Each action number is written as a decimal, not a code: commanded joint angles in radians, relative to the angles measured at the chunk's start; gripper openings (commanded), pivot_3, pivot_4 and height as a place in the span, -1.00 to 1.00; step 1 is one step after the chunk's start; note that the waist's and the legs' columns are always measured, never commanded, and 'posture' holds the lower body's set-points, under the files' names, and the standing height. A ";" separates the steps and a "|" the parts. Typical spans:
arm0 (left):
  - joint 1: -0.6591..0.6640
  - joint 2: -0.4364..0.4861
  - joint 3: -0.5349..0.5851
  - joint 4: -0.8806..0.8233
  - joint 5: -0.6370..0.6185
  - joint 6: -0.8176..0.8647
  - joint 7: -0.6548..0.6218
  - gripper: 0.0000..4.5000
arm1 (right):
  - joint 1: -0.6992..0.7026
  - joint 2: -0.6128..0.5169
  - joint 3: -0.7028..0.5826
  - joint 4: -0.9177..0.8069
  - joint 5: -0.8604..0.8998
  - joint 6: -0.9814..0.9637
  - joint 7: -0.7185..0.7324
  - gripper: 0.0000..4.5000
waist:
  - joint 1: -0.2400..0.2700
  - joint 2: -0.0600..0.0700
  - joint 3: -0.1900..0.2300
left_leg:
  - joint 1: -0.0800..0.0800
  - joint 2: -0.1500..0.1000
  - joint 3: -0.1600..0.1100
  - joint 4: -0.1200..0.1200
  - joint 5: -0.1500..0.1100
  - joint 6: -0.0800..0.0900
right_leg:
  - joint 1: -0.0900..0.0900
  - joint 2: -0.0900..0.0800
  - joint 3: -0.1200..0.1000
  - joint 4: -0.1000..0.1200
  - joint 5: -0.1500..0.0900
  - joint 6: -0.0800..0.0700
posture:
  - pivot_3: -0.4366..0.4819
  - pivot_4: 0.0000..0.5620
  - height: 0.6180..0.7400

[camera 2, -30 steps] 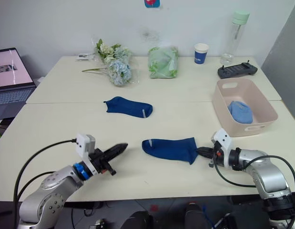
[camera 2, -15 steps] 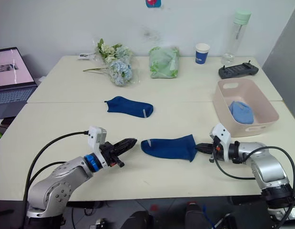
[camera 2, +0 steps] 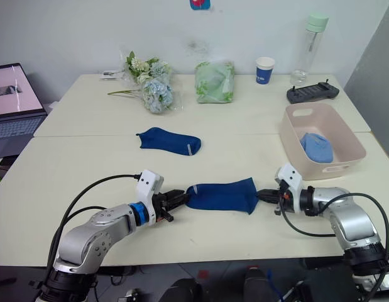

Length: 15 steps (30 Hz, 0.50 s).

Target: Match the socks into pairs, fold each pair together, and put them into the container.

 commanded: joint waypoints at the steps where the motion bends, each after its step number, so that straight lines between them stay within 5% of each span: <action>1: 0.010 0.005 0.007 -0.013 0.009 -0.003 -0.011 -0.81 | 0.003 -0.002 -0.016 -0.038 0.011 0.001 -0.007 -1.00 | 0.000 0.000 0.000 | 0.000 0.000 0.000 0.000 0.000 0.000 | 0.000 0.000 0.000 0.000 0.000 0.000 | -0.05 -0.47 1.00; 2: 0.013 0.004 0.016 -0.019 0.003 0.001 -0.011 -0.98 | 0.006 -0.002 -0.017 -0.039 0.013 0.002 -0.007 -1.00 | 0.000 0.000 0.000 | 0.000 0.000 0.000 0.000 0.000 0.000 | 0.000 0.000 0.000 0.000 0.000 0.000 | -0.05 -0.47 1.00; 10: 0.045 0.002 0.091 -0.074 -0.065 0.051 -0.004 -0.99 | 0.006 -0.011 -0.040 -0.041 0.055 0.036 0.014 -1.00 | -0.002 0.000 0.000 | 0.000 0.001 0.000 0.000 0.000 0.000 | 0.000 0.000 0.000 0.000 0.000 0.000 | -0.05 -0.47 1.00; 15: 0.111 -0.023 0.207 -0.180 -0.247 0.225 0.043 -0.99 | 0.006 -0.045 -0.045 -0.046 0.093 0.084 0.056 -1.00 | -0.002 0.000 0.000 | 0.000 0.001 -0.001 0.000 0.000 0.000 | 0.000 0.000 0.000 0.000 0.000 0.000 | -0.05 -0.47 1.00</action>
